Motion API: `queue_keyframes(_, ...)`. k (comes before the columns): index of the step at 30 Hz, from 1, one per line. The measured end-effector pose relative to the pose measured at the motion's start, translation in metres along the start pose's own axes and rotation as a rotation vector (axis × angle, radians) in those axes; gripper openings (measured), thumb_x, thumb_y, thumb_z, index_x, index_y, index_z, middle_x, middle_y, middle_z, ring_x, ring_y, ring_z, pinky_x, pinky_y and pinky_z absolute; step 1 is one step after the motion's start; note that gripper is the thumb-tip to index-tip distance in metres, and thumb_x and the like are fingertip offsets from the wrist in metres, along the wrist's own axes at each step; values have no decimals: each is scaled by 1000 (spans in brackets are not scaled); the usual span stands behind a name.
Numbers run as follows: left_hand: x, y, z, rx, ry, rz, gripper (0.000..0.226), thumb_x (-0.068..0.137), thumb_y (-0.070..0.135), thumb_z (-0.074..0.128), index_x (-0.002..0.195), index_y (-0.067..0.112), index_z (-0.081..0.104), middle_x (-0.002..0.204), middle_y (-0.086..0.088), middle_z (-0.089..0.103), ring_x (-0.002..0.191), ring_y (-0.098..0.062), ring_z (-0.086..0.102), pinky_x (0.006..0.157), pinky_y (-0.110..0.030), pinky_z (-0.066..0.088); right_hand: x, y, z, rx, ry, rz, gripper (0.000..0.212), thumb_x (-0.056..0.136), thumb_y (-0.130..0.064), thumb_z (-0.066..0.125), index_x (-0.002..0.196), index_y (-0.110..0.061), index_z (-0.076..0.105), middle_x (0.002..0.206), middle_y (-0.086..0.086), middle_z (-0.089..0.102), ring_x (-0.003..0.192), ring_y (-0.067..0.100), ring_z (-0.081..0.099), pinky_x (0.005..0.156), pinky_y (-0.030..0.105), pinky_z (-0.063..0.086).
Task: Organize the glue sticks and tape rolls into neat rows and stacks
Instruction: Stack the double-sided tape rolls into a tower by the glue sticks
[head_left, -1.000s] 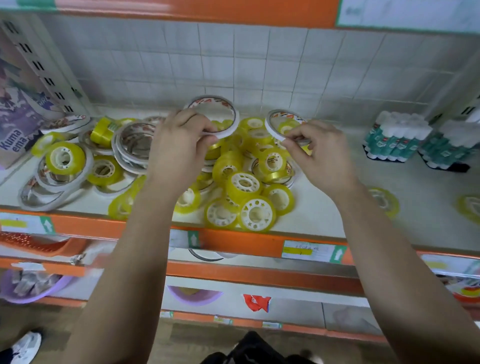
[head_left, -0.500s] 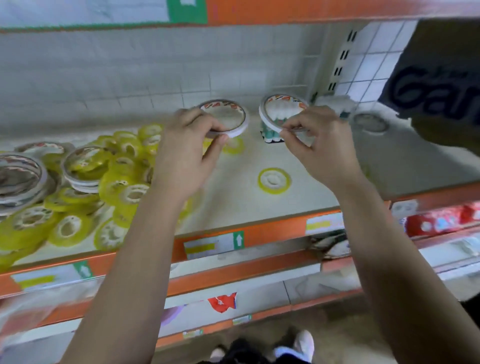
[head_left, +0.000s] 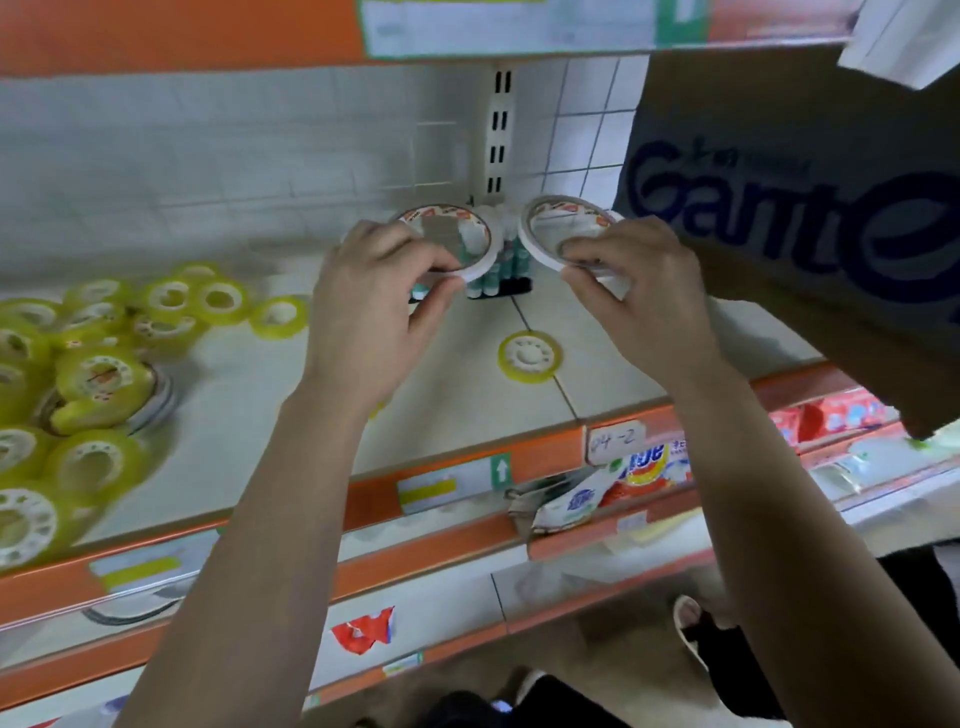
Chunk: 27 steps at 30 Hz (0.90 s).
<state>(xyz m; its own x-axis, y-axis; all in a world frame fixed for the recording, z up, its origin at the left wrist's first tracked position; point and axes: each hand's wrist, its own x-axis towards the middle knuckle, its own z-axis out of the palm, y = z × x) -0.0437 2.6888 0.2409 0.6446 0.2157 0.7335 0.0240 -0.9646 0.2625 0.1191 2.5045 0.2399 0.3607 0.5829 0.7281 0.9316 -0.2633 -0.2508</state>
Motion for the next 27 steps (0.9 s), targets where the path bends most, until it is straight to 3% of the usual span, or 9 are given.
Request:
queue_keyframes(3,8,15,23,-1,4,-22,17,89,27,66,93,12,73,90,-5,66,89,-31,58,74,-37,45,-3,30,-10,-4,-8,13,17,91,-19,65,100,-7,74,95,6,69,92,18,55,81,11,34)
queue_keyframes(7,16,31,49,-2,-3,-64,17,87,24,66,93,10,74,88,-7,66,87,-31,58,73,-36,45,-7,65,-18,17,-33,37,18,90,-19,66,103,-9,73,98,7,68,95,23,56,80,21,37)
queue_keyframes(15,28,46,82,36,1,-99,19,88,23,63,94,7,73,90,-9,68,87,-33,58,78,-39,45,-3,127,-12,54,-64,91,13,86,-19,69,94,-11,75,92,4,68,91,24,56,76,23,35)
queue_keyframes(19,24,48,92,70,22,-99,15,88,18,66,94,6,72,90,-10,67,85,-34,56,75,-37,44,5,145,8,88,-146,122,14,86,-17,70,96,-10,75,95,4,69,91,17,52,77,23,34)
queue_keyframes(22,15,46,96,69,42,-88,12,89,14,68,93,4,71,86,-10,66,82,-33,56,74,-34,42,14,156,28,95,-230,113,13,83,-15,71,92,-7,75,92,8,71,88,24,60,79,22,34)
queue_keyframes(27,3,40,97,77,56,-92,13,90,15,69,93,3,72,88,-9,66,82,-32,57,75,-38,44,22,164,55,65,-355,113,12,83,-20,68,86,-10,74,87,9,69,88,33,59,82,41,46)
